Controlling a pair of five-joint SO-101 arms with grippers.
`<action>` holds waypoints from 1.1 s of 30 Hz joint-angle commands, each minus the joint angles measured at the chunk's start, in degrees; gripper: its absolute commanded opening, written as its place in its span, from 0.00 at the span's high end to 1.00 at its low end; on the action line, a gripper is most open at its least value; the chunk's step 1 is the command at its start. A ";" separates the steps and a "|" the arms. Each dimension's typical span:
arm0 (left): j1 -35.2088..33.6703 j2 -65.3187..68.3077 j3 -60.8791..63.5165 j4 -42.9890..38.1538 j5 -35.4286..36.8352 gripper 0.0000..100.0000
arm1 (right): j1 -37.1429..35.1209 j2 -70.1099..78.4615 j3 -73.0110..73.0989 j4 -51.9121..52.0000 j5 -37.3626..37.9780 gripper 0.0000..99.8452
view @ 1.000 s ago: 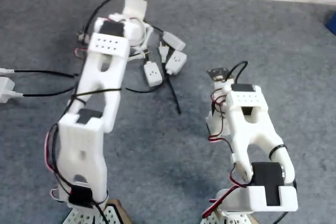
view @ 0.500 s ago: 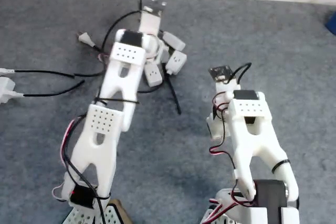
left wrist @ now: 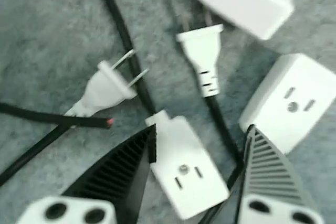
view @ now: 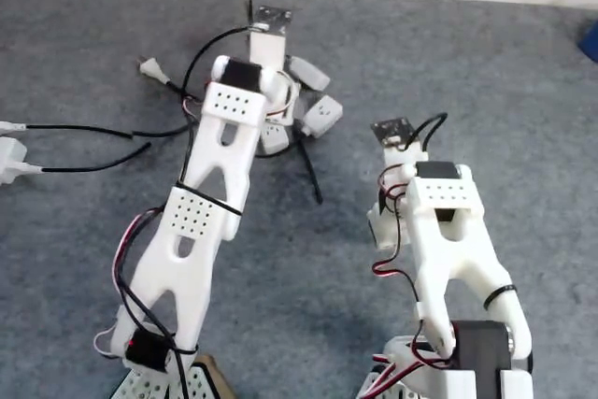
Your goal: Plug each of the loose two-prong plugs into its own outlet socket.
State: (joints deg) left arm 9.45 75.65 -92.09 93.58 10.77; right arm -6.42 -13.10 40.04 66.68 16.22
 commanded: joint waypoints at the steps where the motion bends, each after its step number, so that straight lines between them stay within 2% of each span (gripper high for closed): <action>1: -1.36 -1.36 -2.33 3.69 0.62 0.73 | -0.84 -2.33 -0.04 -1.19 0.35 0.65; 14: -1.19 1.45 -1.01 5.63 0.18 0.73 | -2.24 -2.42 0.04 -0.22 0.35 0.65; 17: -1.10 4.26 -1.01 5.63 0.00 0.77 | -2.24 -2.51 0.04 -0.13 0.35 0.65; 22: -1.10 5.14 -1.10 5.63 -5.98 0.93 | -2.24 -2.59 0.04 0.04 0.44 0.65; 25: -1.54 1.89 -1.10 6.07 -10.81 0.94 | -2.24 -2.59 0.04 0.04 0.44 0.65; 28: -1.45 -3.65 -1.10 6.07 -19.34 0.94 | -2.24 -2.42 0.04 0.04 0.44 0.65; 33: -4.09 -17.71 -0.57 6.86 -23.47 0.95 | -2.24 -2.24 0.04 0.04 0.44 0.65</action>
State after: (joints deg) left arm 7.25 69.67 -92.26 99.30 -9.45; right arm -8.26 -13.10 40.04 66.68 16.22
